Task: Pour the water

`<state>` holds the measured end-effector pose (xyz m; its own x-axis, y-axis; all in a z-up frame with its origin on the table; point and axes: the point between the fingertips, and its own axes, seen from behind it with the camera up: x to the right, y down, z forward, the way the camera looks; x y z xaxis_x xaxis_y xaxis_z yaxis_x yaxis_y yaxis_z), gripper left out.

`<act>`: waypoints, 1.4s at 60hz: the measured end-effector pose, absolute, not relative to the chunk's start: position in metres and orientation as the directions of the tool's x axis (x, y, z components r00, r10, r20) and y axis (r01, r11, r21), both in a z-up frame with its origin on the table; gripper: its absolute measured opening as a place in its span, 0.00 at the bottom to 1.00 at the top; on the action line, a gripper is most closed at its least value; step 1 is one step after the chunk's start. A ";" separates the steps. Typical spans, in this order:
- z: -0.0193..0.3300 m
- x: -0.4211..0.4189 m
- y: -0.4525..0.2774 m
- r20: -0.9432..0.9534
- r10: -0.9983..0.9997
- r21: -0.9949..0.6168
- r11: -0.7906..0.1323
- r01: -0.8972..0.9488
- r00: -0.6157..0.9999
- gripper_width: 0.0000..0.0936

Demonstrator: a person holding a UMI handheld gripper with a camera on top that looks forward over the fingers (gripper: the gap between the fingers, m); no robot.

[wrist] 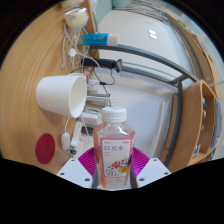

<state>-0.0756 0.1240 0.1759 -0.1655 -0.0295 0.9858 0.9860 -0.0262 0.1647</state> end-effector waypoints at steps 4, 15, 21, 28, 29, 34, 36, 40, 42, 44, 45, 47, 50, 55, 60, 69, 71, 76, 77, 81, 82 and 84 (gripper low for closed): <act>0.179 -0.085 0.128 0.964 -0.055 0.262 -0.011 0.965 -0.262 0.48; 0.178 -0.106 0.133 0.856 -0.085 0.512 0.008 0.859 -0.510 0.48; 0.177 -0.115 0.137 0.788 -0.106 0.610 0.005 0.792 -0.606 0.48; 0.177 -0.122 0.138 0.732 -0.121 0.675 -0.001 0.738 -0.670 0.48; 0.177 -0.122 0.138 0.725 -0.124 0.683 -0.003 0.731 -0.678 0.48; 0.176 -0.120 0.139 0.719 -0.118 0.689 -0.008 0.725 -0.685 0.48; 0.175 -0.118 0.139 0.727 -0.114 0.681 -0.007 0.732 -0.677 0.48; 0.178 -0.116 0.140 0.747 -0.113 0.658 -0.010 0.753 -0.655 0.48; 0.180 -0.114 0.138 0.769 -0.117 0.632 -0.007 0.775 -0.628 0.48; 0.184 -0.112 0.137 0.803 -0.119 0.588 -0.006 0.809 -0.584 0.48; 0.186 -0.111 0.136 0.824 -0.115 0.559 -0.006 0.829 -0.555 0.48; 0.190 -0.108 0.135 0.870 -0.107 0.484 -0.003 0.875 -0.481 0.48; 0.198 -0.102 0.133 0.931 -0.102 0.353 -0.005 0.936 -0.352 0.48; 0.206 -0.089 0.130 0.995 -0.076 0.069 -0.021 0.997 -0.070 0.48; 0.199 -0.078 0.130 0.957 0.000 -0.290 -0.050 0.956 0.291 0.48; 0.181 -0.070 0.129 0.616 0.086 -0.775 -0.110 0.622 0.783 0.48; 0.175 -0.066 0.129 0.512 0.115 -0.842 -0.129 0.524 0.851 0.48; 0.164 -0.062 0.130 0.318 0.116 -0.929 -0.161 0.334 0.941 0.48; 0.164 -0.055 0.131 0.300 0.123 -0.935 -0.160 0.317 0.946 0.48; 0.161 -0.048 0.131 0.198 0.108 -0.964 -0.158 0.213 0.974 0.48; 0.157 -0.049 0.130 0.166 0.108 -0.971 -0.154 0.182 0.980 0.48; 0.153 -0.049 0.130 0.103 0.108 -0.980 -0.158 0.119 0.989 0.48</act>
